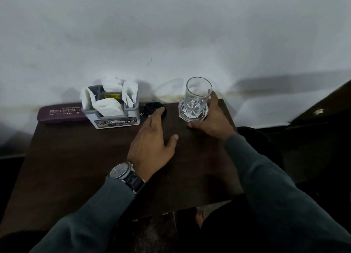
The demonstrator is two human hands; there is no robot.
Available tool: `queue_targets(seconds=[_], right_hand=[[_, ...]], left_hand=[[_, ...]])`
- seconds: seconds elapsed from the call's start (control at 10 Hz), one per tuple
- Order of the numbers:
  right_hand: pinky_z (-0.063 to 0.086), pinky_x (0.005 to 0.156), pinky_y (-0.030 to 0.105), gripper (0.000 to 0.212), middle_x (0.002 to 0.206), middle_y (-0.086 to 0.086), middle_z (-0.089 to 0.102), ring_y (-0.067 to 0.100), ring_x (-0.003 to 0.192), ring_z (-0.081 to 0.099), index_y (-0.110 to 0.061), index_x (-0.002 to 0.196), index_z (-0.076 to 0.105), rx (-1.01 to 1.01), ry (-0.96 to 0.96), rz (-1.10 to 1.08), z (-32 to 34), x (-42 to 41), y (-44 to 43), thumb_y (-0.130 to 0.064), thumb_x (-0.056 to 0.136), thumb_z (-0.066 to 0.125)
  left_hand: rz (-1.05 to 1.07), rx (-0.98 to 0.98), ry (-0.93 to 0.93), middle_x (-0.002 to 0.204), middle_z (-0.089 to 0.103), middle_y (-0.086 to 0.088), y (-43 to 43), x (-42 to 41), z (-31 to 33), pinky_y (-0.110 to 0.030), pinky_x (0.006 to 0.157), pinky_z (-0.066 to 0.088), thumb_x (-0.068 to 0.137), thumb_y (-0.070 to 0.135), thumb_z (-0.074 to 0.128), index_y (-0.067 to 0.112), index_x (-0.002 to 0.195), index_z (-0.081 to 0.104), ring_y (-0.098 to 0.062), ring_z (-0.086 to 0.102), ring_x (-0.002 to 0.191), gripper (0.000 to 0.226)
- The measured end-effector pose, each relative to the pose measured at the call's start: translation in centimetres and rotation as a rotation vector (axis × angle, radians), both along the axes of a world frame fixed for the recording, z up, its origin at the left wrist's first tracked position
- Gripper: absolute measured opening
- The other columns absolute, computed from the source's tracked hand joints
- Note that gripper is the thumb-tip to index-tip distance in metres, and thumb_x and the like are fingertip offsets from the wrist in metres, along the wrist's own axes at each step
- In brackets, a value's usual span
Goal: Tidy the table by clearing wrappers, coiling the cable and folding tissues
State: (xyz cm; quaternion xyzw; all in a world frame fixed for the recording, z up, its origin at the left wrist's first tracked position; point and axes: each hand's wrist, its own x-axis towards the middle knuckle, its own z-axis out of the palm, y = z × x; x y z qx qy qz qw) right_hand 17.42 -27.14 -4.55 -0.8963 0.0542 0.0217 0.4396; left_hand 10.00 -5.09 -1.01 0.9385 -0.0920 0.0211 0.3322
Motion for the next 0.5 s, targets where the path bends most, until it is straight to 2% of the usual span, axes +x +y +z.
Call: queue_targets(seconds=[0.1,0.2,0.3,0.5], right_hand=[[0.044,0.115,0.042,0.141,0.152,0.001,0.051,0.019,0.137,0.052,-0.016,0.162,0.001,0.021,0.020,0.064,0.4,0.2,-0.3,-0.020,0.059,0.096],[0.043,0.115,0.037,0.134,0.154,0.002,0.049,0.016,0.136,0.052,-0.013,0.162,-0.001,0.048,0.010,0.087,0.3,0.2,-0.4,-0.010,0.065,0.092],[0.041,0.118,0.045,0.137,0.158,0.002,0.044,0.018,0.140,0.049,-0.015,0.162,-0.003,0.050,-0.007,0.096,0.2,0.1,-0.2,-0.021,0.062,0.091],[0.041,0.117,0.052,0.150,0.158,0.003,0.042,0.022,0.146,0.043,-0.043,0.157,-0.008,0.052,0.004,0.068,-0.8,0.3,-0.2,-0.048,0.048,0.096]], left_hand=[[-0.004,0.001,0.003,0.161,0.037,-0.003,-0.1,0.0,-0.1,-0.034,0.116,0.038,0.091,0.039,0.070,0.018,0.158,0.024,-0.022,0.041,0.145,0.084],[0.000,0.001,0.000,0.161,0.038,-0.003,-0.1,0.0,0.0,-0.033,0.115,0.037,0.090,0.038,0.070,0.018,0.158,0.024,-0.022,0.041,0.145,0.085],[0.004,0.009,0.010,0.161,0.038,-0.002,-0.3,-0.1,0.0,-0.033,0.114,0.038,0.090,0.038,0.070,0.018,0.159,0.024,-0.021,0.042,0.144,0.085],[0.001,0.034,0.005,0.160,0.039,-0.002,0.0,-0.4,0.7,-0.033,0.112,0.039,0.090,0.038,0.069,0.019,0.158,0.024,-0.022,0.043,0.143,0.084]])
